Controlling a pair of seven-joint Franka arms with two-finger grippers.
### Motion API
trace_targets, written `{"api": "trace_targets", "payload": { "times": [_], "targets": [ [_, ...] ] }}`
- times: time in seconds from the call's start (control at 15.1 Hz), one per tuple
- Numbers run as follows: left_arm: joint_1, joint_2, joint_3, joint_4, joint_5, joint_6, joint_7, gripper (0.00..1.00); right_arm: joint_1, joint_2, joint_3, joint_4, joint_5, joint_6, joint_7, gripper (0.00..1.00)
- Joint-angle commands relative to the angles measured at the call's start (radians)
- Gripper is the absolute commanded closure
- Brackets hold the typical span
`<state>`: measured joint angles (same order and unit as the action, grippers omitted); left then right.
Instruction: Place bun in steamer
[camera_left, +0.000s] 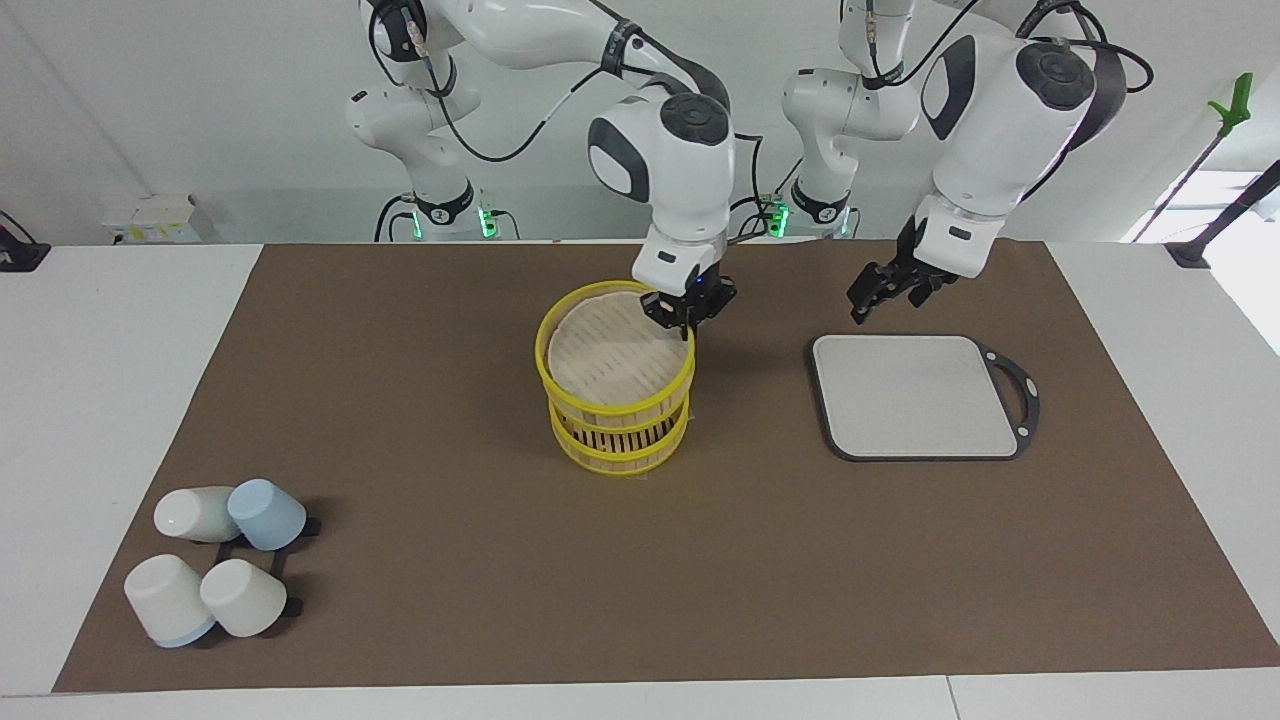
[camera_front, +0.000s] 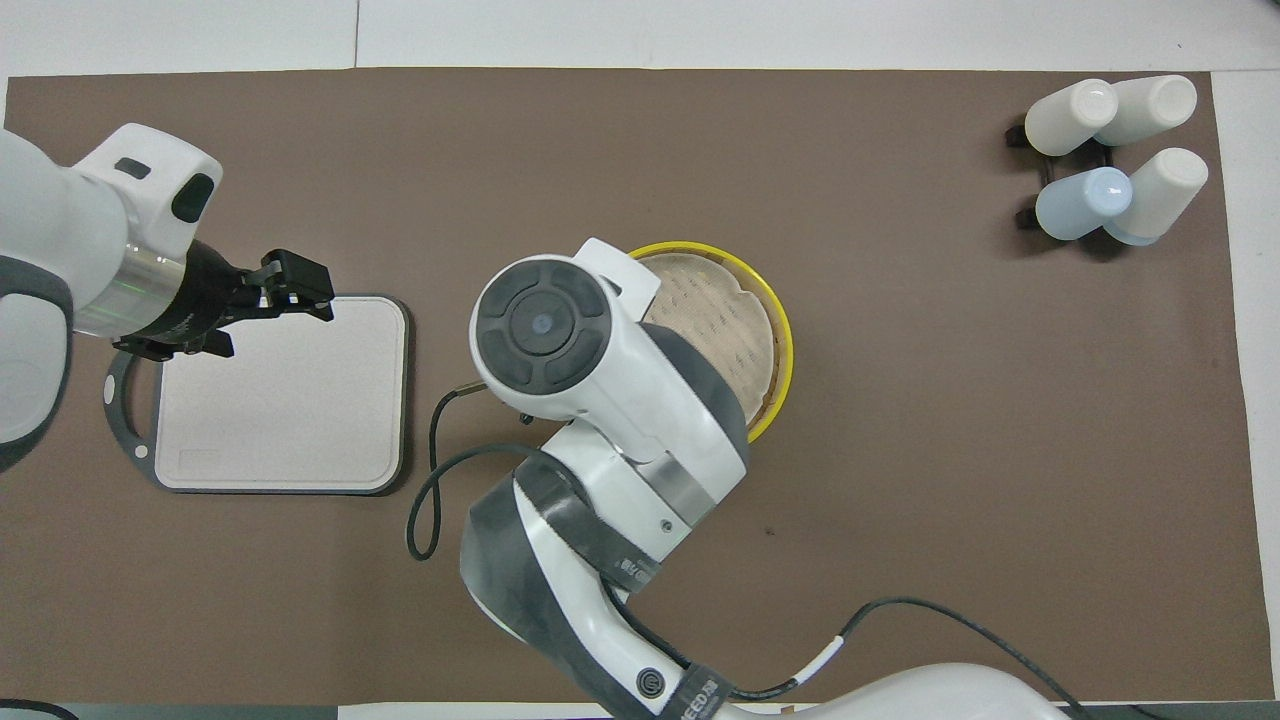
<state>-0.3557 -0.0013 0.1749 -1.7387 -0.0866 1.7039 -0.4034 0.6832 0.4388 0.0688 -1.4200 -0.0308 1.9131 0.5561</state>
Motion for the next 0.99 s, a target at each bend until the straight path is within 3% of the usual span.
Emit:
{"api": "trace_targets", "payload": {
  "times": [0.0, 0.26, 0.6, 0.93],
  "targets": [
    [0.109, -0.025, -0.009, 0.054, 0.002, -0.091, 0.179, 0.0, -0.022, 0.006, -0.006, -0.037, -0.034, 0.043, 0.008, 1.0],
    [0.188, -0.023, -0.009, 0.102, 0.034, -0.15, 0.319, 0.0, -0.021, -0.009, -0.006, -0.112, -0.041, 0.102, 0.007, 1.0],
    [0.179, -0.023, -0.015, 0.131, 0.126, -0.196, 0.406, 0.0, -0.022, -0.029, -0.004, -0.163, -0.026, 0.15, 0.043, 1.0],
    [0.179, -0.022, -0.018, 0.143, 0.137, -0.222, 0.434, 0.0, -0.022, -0.048, -0.003, -0.241, -0.021, 0.242, 0.073, 1.0]
  ]
}}
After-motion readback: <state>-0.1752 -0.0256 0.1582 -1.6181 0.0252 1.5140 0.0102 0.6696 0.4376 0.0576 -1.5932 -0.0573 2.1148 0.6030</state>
